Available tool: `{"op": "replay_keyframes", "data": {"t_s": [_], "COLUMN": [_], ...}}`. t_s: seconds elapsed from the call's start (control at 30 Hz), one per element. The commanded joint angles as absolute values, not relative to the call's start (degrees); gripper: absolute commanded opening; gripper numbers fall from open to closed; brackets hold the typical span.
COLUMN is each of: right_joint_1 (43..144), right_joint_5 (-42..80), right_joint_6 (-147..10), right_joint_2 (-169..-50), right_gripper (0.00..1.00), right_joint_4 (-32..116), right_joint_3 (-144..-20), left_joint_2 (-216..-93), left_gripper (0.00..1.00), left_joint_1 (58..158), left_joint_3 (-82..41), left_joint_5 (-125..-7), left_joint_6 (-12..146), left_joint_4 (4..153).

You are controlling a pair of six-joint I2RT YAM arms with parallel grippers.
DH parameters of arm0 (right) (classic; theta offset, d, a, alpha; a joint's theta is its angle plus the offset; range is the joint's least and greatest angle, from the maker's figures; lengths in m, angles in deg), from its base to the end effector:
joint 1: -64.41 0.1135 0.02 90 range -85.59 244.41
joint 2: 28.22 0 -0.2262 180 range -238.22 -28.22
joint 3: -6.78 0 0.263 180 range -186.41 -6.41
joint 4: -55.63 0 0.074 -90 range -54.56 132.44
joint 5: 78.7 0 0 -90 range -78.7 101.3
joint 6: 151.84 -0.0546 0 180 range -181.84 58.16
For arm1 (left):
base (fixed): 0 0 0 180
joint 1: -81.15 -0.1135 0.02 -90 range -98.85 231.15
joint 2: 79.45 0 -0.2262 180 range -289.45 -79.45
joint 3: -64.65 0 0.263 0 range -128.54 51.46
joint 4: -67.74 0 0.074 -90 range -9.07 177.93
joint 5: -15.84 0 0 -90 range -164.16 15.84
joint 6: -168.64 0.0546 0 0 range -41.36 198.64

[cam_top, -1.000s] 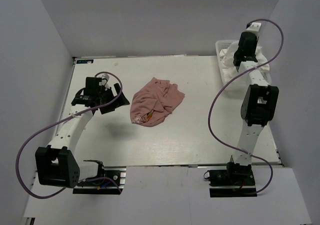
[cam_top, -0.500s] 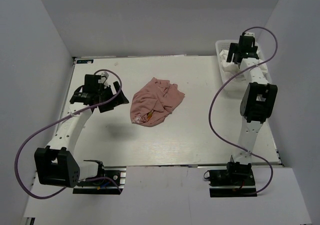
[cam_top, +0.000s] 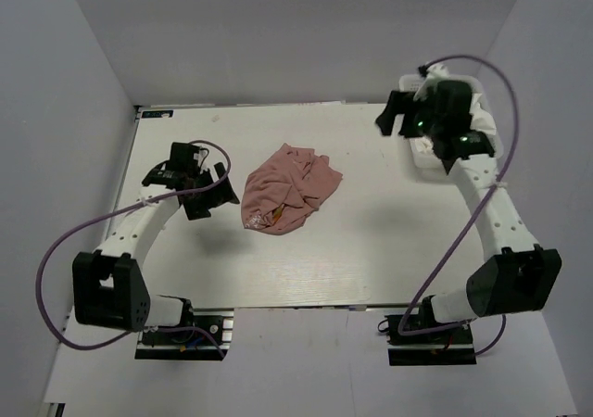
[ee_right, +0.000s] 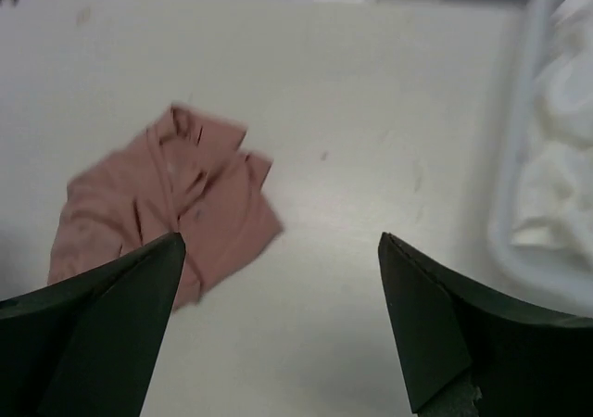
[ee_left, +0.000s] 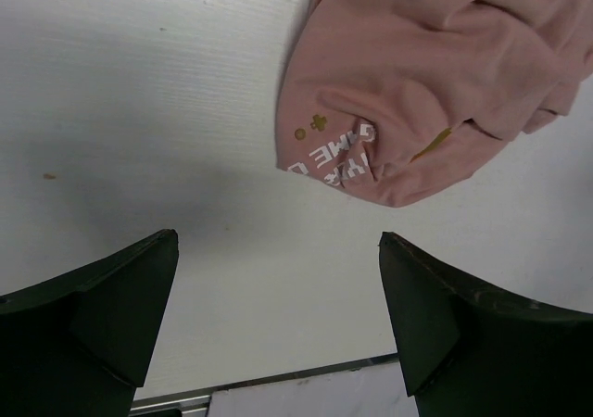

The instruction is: Fold and stack the t-shirts

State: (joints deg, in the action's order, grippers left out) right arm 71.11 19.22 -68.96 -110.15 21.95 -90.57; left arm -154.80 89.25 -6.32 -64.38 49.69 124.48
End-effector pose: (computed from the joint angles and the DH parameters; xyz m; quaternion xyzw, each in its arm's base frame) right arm 0.3600 0.0499 0.3673 -0.0375 0.8086 0.1259 0.5736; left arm 0.2826 -0.0496 0.2003 -0.1537 0.9528 -0.1572 0.2094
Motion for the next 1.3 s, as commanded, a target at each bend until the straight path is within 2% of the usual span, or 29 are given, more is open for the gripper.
{"op": "replay_keyframes", "data": {"t_s": [0.0,0.27,0.47,0.57,0.67,0.7,0.77,0.8,0.83,0.87,0.93,0.97,1.13,1.17,1.23,1.27], "right_joint_1": [75.21,82.86,86.03,86.91,87.61,87.96,88.4,88.58,88.58,88.93,89.11,89.37,89.02,89.11,89.11,89.11], "right_joint_5": [25.89,26.33,23.8,21.42,19.92,19.13,18.16,17.81,18.07,18.33,19.03,19.12,18.08,16.24,11.86,11.57], "right_joint_6": [-73.61,-75.37,-77.75,-78.1,-78.45,-78.46,-78.46,-78.8,-78.89,-79.16,-79.16,-79.33,-79.68,-79.51,-78.99,-78.72], "right_joint_2": [-114.09,-127.53,-138.51,-143.26,-145.99,-146.95,-147.49,-147.93,-148.1,-148.02,-147.14,-144.62,-133.97,-127.95,-123.17,-115.58], "right_gripper": [0.9,0.9,0.9,0.9,0.87,0.84,0.68,0.58,0.48,0.31,0.03,0.0,0.0,0.0,0.0,0.0], "right_joint_4": [22.91,21.96,22.23,20.47,19.5,19.41,19.24,19.06,18.98,18.97,19.76,20.11,25.21,25.82,27.75,30.2], "right_joint_3": [-78.6,-80.93,-87.0,-90.69,-92.45,-92.89,-92.81,-92.81,-92.89,-92.89,-92.89,-92.72,-89.21,-88.85,-86.84,-84.13], "left_joint_2": [-157.75,-170.84,-179.55,-182.27,-183.94,-183.95,-183.95,-183.43,-182.55,-181.93,-179.57,-178.51,-170.87,-169.29,-163.49,-161.3], "left_gripper": [0.98,0.95,0.92,0.81,0.5,0.3,0.16,0.05,0.0,0.0,0.0,0.0,0.0,0.0,0.0,0.0], "left_joint_1": [91.61,99.69,103.56,104.09,104.71,104.71,105.23,105.23,105.23,105.23,105.23,105.23,105.23,105.23,105.23,105.23], "left_joint_3": [-7.78,-11.11,-16.12,-17.35,-17.88,-17.89,-17.89,-17.89,-18.58,-18.59,-19.21,-19.73,-23.59,-24.47,-26.85,-27.37], "left_joint_5": [-64.05,-64.84,-73.89,-76.27,-76.89,-76.89,-76.89,-76.89,-77.41,-77.41,-77.41,-77.41,-78.99,-79.78,-79.79,-79.79], "left_joint_6": [48.76,46.82,46.82,46.82,46.29,46.29,46.29,45.68,45.68,45.68,45.68,45.68,46.21,46.73,47.52,48.31], "left_joint_4": [122.07,116.61,120.73,121.36,121.97,121.98,121.98,121.98,121.98,121.98,121.98,121.98,124.25,124.26,124.79,124.18]}}
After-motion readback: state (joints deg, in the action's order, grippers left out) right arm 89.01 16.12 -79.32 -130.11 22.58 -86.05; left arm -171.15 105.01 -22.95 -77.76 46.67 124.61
